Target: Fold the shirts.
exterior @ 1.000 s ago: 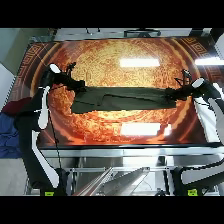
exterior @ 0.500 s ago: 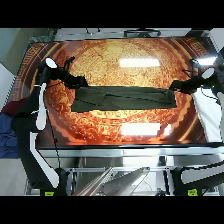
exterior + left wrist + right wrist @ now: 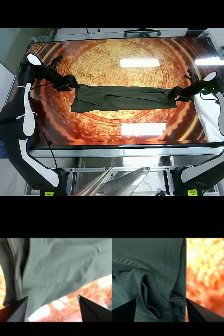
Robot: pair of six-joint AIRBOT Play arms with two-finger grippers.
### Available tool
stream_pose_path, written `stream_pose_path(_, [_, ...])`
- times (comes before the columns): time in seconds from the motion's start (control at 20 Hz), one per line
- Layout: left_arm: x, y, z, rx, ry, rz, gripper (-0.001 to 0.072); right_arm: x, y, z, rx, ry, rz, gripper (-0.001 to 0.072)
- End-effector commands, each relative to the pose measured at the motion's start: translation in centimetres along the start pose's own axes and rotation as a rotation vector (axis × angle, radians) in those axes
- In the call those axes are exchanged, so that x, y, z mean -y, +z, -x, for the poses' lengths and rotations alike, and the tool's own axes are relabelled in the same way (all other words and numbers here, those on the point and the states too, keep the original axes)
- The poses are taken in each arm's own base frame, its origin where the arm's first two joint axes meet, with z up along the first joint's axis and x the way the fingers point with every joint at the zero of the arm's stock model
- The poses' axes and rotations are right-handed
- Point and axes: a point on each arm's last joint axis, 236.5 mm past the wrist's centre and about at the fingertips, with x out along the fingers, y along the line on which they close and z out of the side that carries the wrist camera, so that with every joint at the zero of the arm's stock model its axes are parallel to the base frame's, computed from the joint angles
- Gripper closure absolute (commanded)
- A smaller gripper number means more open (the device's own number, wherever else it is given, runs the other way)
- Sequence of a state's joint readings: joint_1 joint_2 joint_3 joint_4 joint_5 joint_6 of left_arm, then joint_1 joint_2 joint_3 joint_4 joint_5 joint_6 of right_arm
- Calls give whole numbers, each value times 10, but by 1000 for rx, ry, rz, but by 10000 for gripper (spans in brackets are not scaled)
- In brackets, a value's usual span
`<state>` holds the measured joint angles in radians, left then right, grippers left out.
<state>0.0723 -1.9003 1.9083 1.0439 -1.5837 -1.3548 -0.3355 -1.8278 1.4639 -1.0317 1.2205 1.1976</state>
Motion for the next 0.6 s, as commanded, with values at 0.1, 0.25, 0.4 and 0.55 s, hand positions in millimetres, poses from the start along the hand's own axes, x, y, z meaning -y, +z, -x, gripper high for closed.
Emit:
stream_pose_path(0.1, [19,-21,-3,-54,-19,-5,9,-7,-8,-26,-36,180,36,187])
stream_pose_path(0.25, [42,-14,-11,-36,-64,-33,9,-20,-6,-28,-30,219,80,604])
stream_pose_path(0.4, [66,0,-23,15,-78,-74,11,-42,5,-4,-17,276,121,689])
stream_pose_path(0.55, [99,13,-53,52,-78,-138,153,-67,22,40,21,283,170,690])
